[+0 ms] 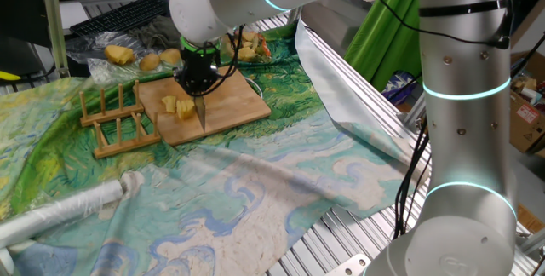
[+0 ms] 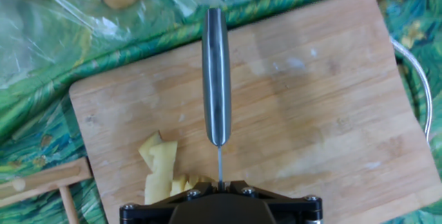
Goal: Chop the potatoes
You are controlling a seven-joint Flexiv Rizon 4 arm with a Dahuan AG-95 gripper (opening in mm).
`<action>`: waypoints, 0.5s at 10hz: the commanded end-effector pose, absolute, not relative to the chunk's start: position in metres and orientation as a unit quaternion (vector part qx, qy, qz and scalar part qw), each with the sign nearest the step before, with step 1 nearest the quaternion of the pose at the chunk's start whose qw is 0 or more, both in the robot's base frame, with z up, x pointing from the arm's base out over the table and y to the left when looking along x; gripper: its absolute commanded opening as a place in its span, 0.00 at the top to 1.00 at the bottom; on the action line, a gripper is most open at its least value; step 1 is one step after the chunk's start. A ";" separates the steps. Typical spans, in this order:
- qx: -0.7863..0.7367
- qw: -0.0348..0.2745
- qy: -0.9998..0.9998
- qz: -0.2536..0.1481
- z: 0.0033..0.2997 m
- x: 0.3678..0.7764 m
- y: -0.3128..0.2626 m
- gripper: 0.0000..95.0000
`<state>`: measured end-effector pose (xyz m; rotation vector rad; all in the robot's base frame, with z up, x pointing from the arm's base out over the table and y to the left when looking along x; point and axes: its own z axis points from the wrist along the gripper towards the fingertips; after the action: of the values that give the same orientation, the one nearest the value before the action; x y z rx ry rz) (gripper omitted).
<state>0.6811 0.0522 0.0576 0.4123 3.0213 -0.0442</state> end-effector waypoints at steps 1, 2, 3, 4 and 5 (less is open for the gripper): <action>0.134 0.048 0.990 -0.015 0.061 0.680 0.051 1.00; 0.136 0.051 0.989 -0.013 0.060 0.680 0.051 1.00; 0.144 0.054 0.988 -0.004 0.048 0.679 0.053 1.00; 0.149 0.058 0.987 0.006 0.031 0.679 0.055 1.00; 0.155 0.075 0.985 0.012 -0.001 0.684 0.059 1.00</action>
<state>0.6795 0.0556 0.0304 0.4598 2.9800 0.0232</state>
